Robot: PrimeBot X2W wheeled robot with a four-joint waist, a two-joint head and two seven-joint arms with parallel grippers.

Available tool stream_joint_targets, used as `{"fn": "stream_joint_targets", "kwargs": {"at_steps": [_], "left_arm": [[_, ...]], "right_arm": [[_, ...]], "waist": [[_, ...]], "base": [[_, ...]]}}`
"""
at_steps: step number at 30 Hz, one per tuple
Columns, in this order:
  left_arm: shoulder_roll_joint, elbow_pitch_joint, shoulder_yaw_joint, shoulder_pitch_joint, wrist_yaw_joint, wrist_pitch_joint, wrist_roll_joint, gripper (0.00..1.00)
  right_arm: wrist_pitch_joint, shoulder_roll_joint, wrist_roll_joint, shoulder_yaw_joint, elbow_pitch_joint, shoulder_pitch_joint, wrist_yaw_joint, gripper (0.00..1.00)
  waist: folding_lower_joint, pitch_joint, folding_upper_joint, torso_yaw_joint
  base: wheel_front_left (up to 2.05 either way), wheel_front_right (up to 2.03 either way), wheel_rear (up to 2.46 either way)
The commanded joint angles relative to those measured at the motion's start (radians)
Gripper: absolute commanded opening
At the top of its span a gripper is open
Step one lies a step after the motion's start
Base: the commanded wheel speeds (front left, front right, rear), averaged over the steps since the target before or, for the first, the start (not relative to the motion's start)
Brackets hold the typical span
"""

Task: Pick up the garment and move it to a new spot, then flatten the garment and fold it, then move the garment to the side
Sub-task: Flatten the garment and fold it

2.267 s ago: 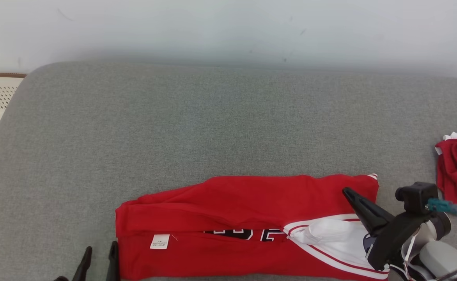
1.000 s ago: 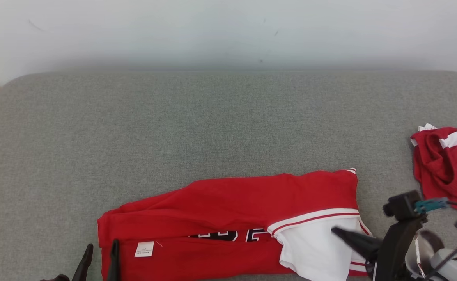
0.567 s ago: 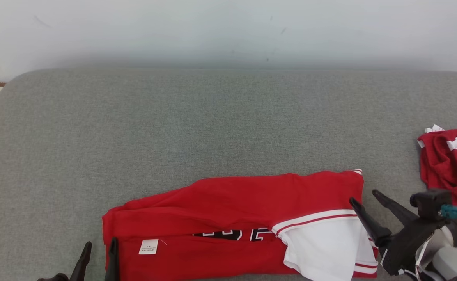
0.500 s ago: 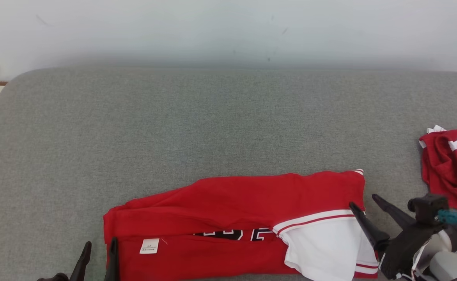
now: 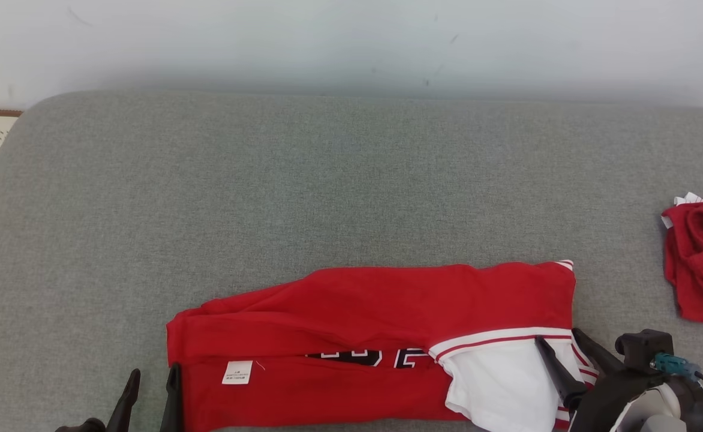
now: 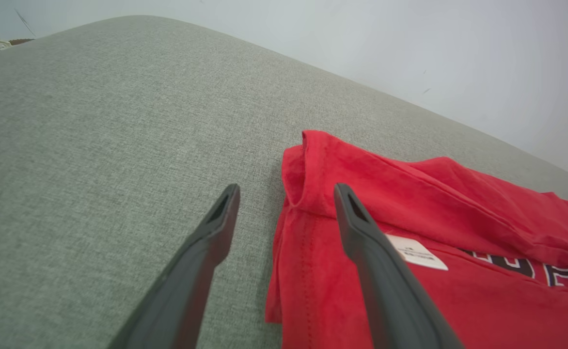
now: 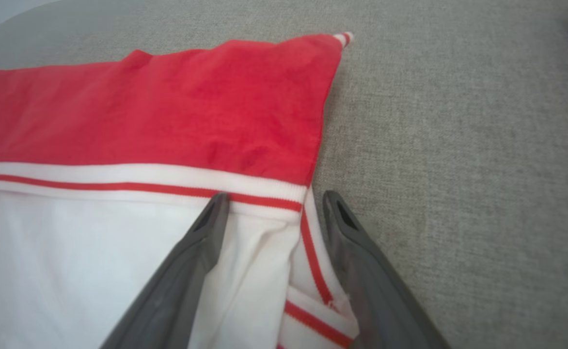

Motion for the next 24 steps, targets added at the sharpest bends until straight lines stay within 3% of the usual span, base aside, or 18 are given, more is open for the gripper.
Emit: {"fn": "stream_joint_targets", "kwargs": {"at_steps": [1, 11, 12, 13, 14, 15, 16, 17, 24], "left_arm": [[0.001, -0.002, 0.003, -0.003, 0.0, 0.0, 0.007, 1.0], [0.001, -0.001, 0.001, -0.014, 0.0, 0.0, -0.002, 1.0], [0.001, -0.001, 0.0, -0.015, 0.0, 0.0, -0.003, 1.0], [0.001, -0.001, -0.001, -0.018, 0.0, 0.0, -0.003, 1.0], [0.001, -0.001, -0.001, -0.018, 0.0, 0.0, -0.003, 1.0], [0.001, -0.001, -0.001, -0.019, 0.0, 0.0, -0.003, 1.0], [0.001, 0.0, -0.001, -0.019, 0.0, 0.0, -0.003, 1.0], [0.001, 0.0, 0.0, -0.02, 0.0, 0.0, -0.002, 1.0], [0.001, -0.002, 0.005, -0.024, 0.0, 0.0, 0.002, 1.0]], "right_arm": [[-0.002, 0.006, -0.003, 0.001, 0.006, 0.006, 0.0, 1.0], [0.077, 0.057, 0.067, 0.067, -0.018, 0.011, 0.003, 1.0], [0.084, 0.059, 0.079, 0.073, -0.02, 0.011, 0.003, 0.94], [0.093, 0.057, 0.087, 0.087, -0.02, 0.006, 0.003, 0.64], [0.097, 0.059, 0.098, 0.09, -0.02, 0.004, 0.003, 0.49], [0.098, 0.059, 0.099, 0.093, -0.018, -0.001, 0.003, 0.42], [0.095, 0.058, 0.101, 0.096, -0.015, -0.008, 0.002, 0.25], [0.09, 0.058, 0.109, 0.097, -0.011, -0.014, 0.001, 0.0], [0.024, 0.033, 0.102, 0.037, 0.054, -0.061, -0.005, 0.0]], "waist": [[0.0, 0.003, 0.0, 0.001], [0.0, 0.017, 0.0, 0.006], [0.0, 0.018, 0.0, 0.007], [0.0, 0.019, 0.0, 0.009], [0.0, 0.02, 0.0, 0.01], [0.0, 0.02, 0.0, 0.011], [0.0, 0.021, 0.0, 0.012], [0.0, 0.022, 0.0, 0.013], [0.0, 0.027, 0.0, 0.015]], "base": [[0.0, 0.0, 0.0], [0.0, 0.0, 0.0], [0.0, 0.0, 0.0], [0.0, 0.0, 0.0], [0.0, 0.0, 0.0], [0.0, 0.0, 0.0], [0.0, 0.0, 0.0], [0.0, 0.0, 0.0], [0.0, 0.0, 0.0]]}}
